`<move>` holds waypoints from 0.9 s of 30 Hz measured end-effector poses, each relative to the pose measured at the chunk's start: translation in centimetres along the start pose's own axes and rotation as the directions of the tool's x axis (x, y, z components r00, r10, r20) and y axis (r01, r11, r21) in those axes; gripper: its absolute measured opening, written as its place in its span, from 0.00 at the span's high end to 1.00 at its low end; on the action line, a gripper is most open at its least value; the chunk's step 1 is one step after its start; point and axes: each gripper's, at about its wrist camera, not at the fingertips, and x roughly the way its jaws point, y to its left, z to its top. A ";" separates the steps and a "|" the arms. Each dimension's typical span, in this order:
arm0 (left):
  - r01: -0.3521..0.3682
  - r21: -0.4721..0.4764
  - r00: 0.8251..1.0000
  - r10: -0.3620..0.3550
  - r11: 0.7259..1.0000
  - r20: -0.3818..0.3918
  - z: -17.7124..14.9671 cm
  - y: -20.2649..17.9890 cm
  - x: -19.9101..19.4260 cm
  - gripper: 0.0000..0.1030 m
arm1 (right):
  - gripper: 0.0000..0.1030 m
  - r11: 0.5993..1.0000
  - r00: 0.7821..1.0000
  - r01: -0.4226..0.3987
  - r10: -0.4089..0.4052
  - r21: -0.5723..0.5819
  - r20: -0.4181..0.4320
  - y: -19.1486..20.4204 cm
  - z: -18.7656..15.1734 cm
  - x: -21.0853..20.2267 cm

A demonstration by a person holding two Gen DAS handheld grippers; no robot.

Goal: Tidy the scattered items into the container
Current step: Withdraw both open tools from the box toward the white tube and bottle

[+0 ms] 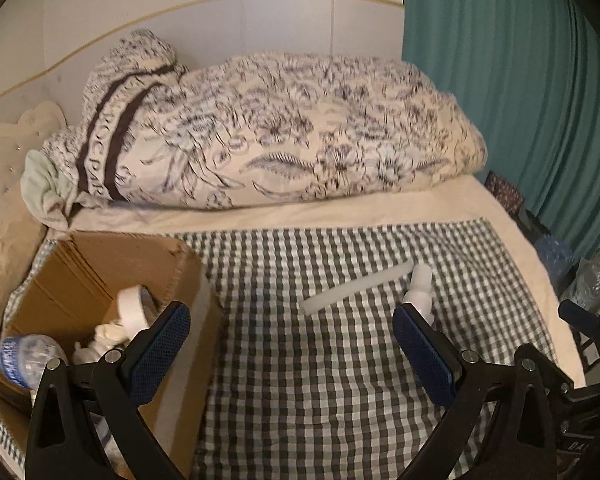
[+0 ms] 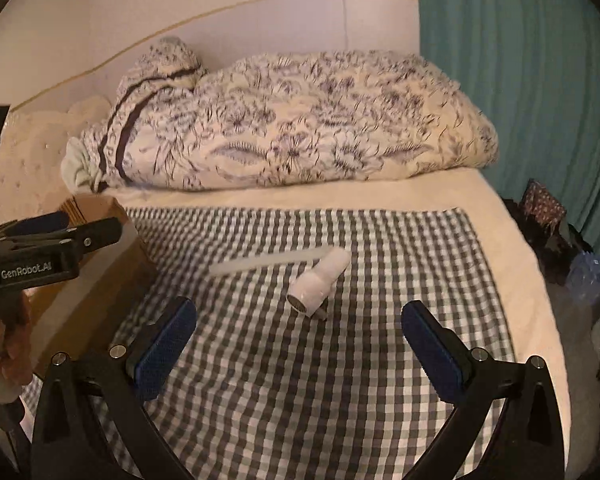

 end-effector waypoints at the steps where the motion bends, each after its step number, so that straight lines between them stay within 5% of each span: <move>1: 0.002 0.004 1.000 -0.002 1.000 -0.009 -0.1 -0.3 0.8 0.00 | 0.00 1.000 1.000 0.006 -0.006 -0.009 -0.007 0.0 -0.2 0.7; 19: 0.021 0.016 0.984 -0.018 1.000 -0.175 -1.8 -2.4 14.7 0.00 | 0.00 1.000 0.990 0.020 -0.020 -0.003 -0.138 -1.5 -2.0 12.6; 27: 0.084 0.102 0.968 -0.057 0.991 -0.246 -1.9 -4.1 20.0 0.00 | 0.00 0.999 0.987 0.010 -0.015 -0.035 -0.157 -1.5 -2.5 16.3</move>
